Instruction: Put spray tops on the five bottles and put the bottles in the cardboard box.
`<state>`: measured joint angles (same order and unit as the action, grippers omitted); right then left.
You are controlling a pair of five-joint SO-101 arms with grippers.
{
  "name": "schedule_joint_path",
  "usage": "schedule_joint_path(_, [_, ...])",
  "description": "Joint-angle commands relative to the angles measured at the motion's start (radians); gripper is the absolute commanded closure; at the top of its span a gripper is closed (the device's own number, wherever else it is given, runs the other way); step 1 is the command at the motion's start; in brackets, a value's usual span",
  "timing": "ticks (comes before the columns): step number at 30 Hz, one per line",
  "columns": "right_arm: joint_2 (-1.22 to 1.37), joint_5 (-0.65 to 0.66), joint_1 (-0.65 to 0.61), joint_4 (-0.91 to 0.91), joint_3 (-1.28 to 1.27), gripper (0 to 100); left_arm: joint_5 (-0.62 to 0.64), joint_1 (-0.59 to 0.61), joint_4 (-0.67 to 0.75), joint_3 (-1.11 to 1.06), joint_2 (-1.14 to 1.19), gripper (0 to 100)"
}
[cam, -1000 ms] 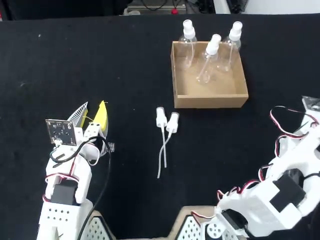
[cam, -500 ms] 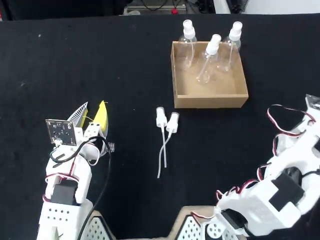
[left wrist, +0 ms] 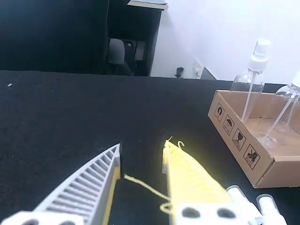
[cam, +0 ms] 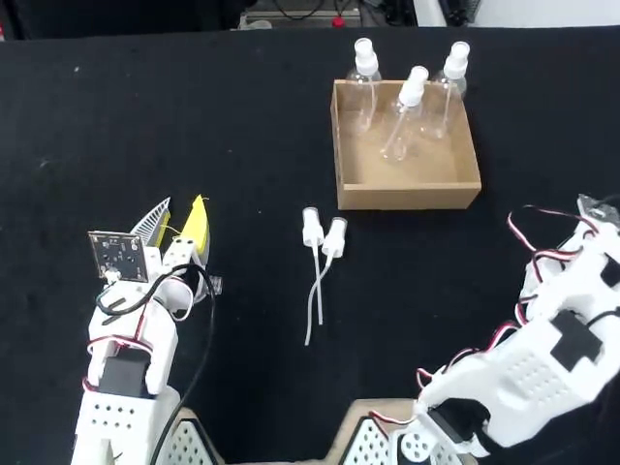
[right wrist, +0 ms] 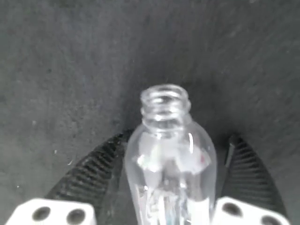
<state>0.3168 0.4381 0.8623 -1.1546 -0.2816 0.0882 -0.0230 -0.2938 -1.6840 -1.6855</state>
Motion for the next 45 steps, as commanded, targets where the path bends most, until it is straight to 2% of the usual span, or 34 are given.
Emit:
schedule_joint_path(1, [0.002, -0.014, -0.011, 0.012, 0.064, 72.9, 0.009, -0.008, 0.003, -0.022, -0.012, 85])
schedule_joint_path(6, [0.001, -0.002, -0.011, 0.012, 0.071, 84.8, 0.009, -0.008, 0.005, -0.022, -0.012, 85])
schedule_joint_path(19, [-0.321, -0.002, -0.043, 0.0, 0.044, 85.4, 0.009, -0.01, 0.005, -0.022, -0.012, 85])
schedule_joint_path(25, [-0.513, -0.002, -0.16, -0.011, -0.108, 85.4, 0.009, -0.01, 0.0, -0.022, -0.012, 85])
schedule_joint_path(30, [-0.559, -0.002, -0.213, 0.13, -0.239, 85.7, 0.009, -0.008, 0.0, -0.022, -0.012, 85])
schedule_joint_path(34, [-0.461, 0.034, -0.198, 0.33, -0.317, 85.8, 0.009, -0.007, 0.002, -0.022, -0.012, 85])
schedule_joint_path(37, [-0.354, 0.069, -0.195, 0.342, -0.285, 85.3, 0.009, -0.008, 0.003, -0.022, -0.012, 85])
schedule_joint_path(39, [-0.295, 0.069, -0.195, 0.296, -0.236, 83.4, 0.009, -0.008, 0.005, -0.022, -0.012, 85])
schedule_joint_path(45, [-0.168, 0.032, -0.195, 0.021, -0.01, 65.0, 0.009, -0.008, 0.005, -0.022, -0.012, 85])
